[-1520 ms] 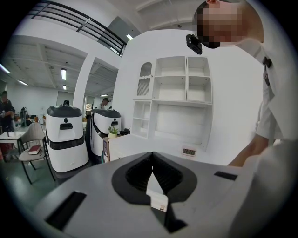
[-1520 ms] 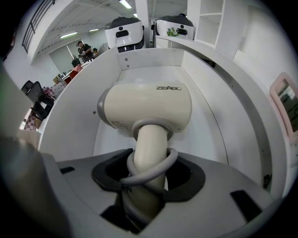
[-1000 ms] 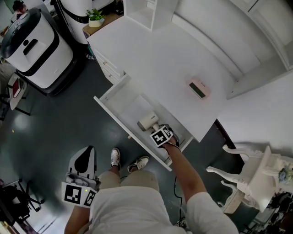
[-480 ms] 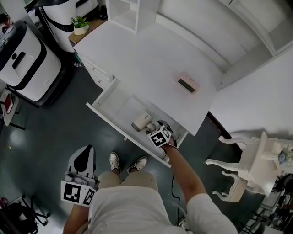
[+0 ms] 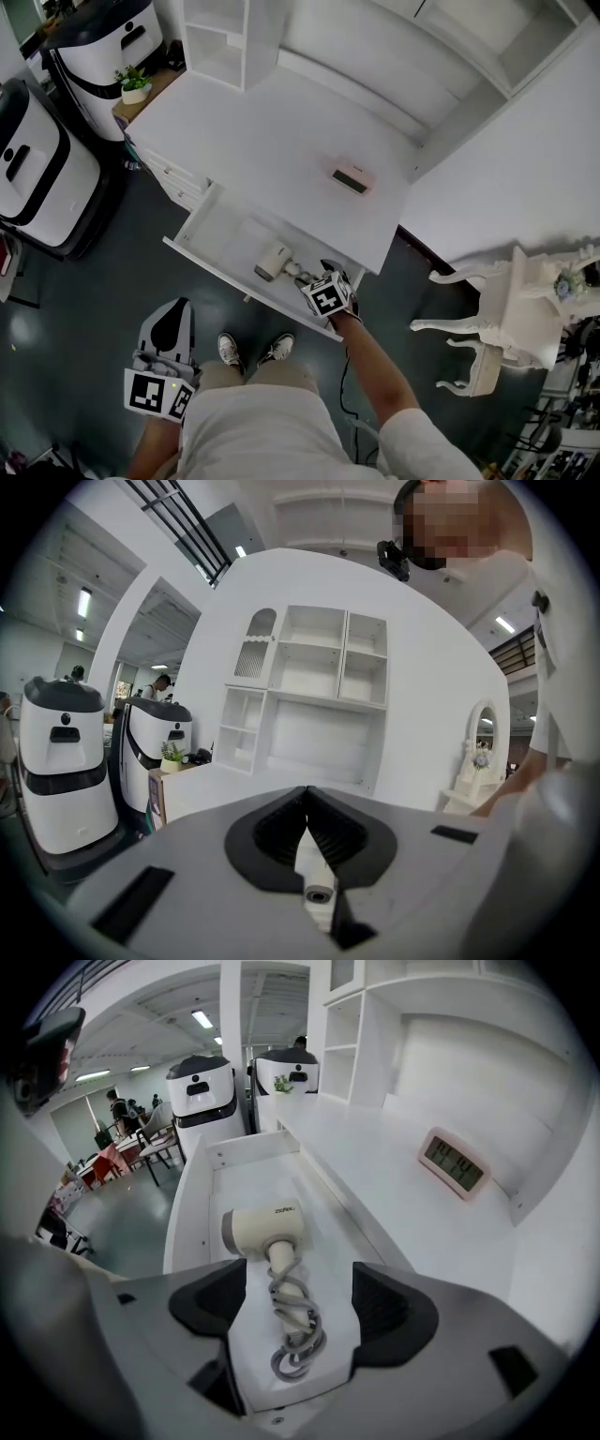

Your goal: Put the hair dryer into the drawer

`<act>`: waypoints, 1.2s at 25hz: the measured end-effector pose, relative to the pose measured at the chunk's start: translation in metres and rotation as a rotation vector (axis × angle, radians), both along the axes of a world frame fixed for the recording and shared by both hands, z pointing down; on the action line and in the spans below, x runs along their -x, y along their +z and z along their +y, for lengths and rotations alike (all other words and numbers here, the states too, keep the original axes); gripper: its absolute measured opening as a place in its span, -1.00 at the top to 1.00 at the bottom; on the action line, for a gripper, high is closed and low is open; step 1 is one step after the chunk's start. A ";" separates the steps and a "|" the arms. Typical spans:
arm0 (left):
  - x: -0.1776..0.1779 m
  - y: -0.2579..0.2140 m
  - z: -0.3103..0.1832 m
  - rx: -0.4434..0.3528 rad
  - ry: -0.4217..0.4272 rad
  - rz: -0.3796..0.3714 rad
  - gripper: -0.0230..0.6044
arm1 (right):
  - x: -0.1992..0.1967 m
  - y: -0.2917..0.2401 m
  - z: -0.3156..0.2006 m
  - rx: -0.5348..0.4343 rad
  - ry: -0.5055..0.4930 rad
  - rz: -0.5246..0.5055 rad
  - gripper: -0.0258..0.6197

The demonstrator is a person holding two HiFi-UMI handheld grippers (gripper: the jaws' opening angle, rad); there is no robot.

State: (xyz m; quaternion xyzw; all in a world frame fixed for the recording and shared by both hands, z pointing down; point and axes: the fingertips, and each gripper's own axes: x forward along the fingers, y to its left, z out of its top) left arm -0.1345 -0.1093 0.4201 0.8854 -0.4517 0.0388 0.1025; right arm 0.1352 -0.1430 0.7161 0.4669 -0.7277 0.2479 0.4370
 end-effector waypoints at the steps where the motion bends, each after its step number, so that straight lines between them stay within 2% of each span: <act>1: 0.000 -0.002 -0.001 -0.005 0.010 0.004 0.87 | -0.003 -0.004 0.004 -0.003 0.023 -0.009 -0.20; 12: -0.020 -0.024 -0.011 -0.069 0.138 0.045 0.88 | -0.026 -0.078 0.040 -0.159 0.311 -0.146 -0.17; 19: -0.031 -0.041 -0.022 -0.118 0.196 0.064 0.87 | -0.034 -0.136 0.061 -0.292 0.453 -0.336 0.13; 23: -0.034 -0.050 -0.029 -0.143 0.206 0.065 0.87 | -0.044 -0.170 0.069 -0.385 0.518 -0.404 0.52; 27: -0.033 -0.051 -0.035 -0.168 0.208 0.068 0.87 | -0.047 -0.201 0.072 -0.489 0.541 -0.442 0.86; 30: -0.035 -0.059 -0.038 -0.175 0.201 0.063 0.87 | -0.051 -0.226 0.072 -0.570 0.527 -0.469 0.89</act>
